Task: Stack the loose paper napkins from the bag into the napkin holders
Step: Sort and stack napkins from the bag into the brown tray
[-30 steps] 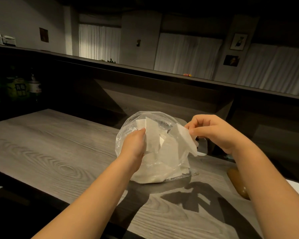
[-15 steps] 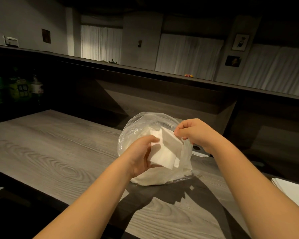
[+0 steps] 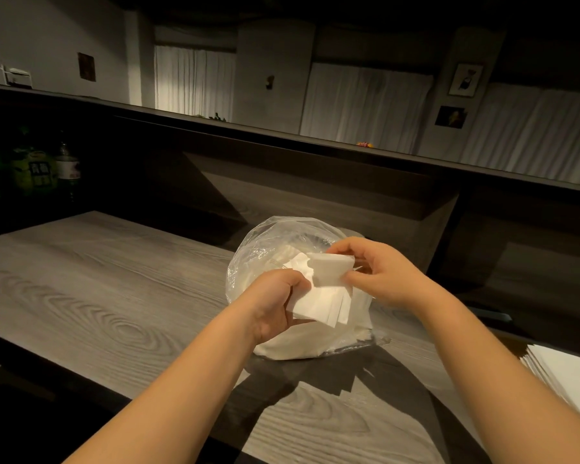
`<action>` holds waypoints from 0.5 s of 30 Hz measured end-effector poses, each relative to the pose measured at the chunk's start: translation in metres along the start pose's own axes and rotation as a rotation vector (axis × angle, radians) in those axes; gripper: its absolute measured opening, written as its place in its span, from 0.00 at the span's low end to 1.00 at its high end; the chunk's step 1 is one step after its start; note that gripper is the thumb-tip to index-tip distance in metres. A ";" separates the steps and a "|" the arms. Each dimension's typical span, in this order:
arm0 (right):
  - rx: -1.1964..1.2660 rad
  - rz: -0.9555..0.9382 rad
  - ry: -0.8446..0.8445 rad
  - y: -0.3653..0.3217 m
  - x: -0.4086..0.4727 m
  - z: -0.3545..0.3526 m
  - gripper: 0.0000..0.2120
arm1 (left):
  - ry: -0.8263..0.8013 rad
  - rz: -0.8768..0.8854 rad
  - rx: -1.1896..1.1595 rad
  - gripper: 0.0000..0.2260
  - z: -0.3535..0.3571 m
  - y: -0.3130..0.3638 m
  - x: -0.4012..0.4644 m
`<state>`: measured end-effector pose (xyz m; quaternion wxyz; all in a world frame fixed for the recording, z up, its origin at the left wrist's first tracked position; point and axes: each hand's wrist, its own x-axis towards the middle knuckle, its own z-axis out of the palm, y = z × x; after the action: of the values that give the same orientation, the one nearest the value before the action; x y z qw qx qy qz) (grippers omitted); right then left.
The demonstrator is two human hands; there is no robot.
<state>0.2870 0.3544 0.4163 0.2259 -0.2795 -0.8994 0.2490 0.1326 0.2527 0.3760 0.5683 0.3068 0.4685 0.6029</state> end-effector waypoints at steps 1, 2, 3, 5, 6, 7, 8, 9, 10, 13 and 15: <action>-0.014 -0.007 0.045 0.000 0.002 0.001 0.17 | -0.002 0.000 0.000 0.09 0.001 0.000 0.001; -0.024 -0.010 0.089 0.002 0.004 0.003 0.13 | 0.002 0.000 0.004 0.09 0.001 -0.001 0.001; -0.015 -0.004 0.142 0.001 0.005 0.005 0.10 | 0.006 0.000 0.009 0.10 0.001 -0.002 0.002; 0.107 0.040 0.280 -0.001 0.008 0.007 0.06 | 0.018 0.001 0.008 0.10 0.001 -0.003 0.005; 0.208 0.076 0.331 -0.003 0.007 0.006 0.08 | 0.027 0.005 0.003 0.11 0.001 -0.004 0.005; 0.318 0.120 0.339 -0.005 0.007 0.005 0.11 | 0.033 0.011 -0.003 0.12 0.000 -0.004 0.006; 0.406 0.172 0.302 -0.007 0.006 0.004 0.17 | 0.040 0.013 -0.005 0.12 0.000 -0.005 0.007; 0.457 0.221 0.245 -0.008 0.006 0.004 0.24 | 0.039 0.012 -0.013 0.12 0.001 -0.005 0.006; 0.466 0.254 0.200 -0.008 0.006 0.005 0.30 | 0.037 0.009 -0.023 0.10 0.002 -0.004 0.005; 0.392 0.282 0.236 -0.007 0.008 0.007 0.30 | 0.045 -0.006 -0.044 0.11 0.005 -0.005 0.004; 0.271 0.261 0.259 -0.004 0.009 0.006 0.16 | 0.060 -0.006 -0.058 0.10 0.006 -0.005 0.004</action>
<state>0.2761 0.3552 0.4164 0.3407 -0.3900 -0.7776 0.3565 0.1395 0.2570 0.3731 0.5644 0.2706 0.4687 0.6234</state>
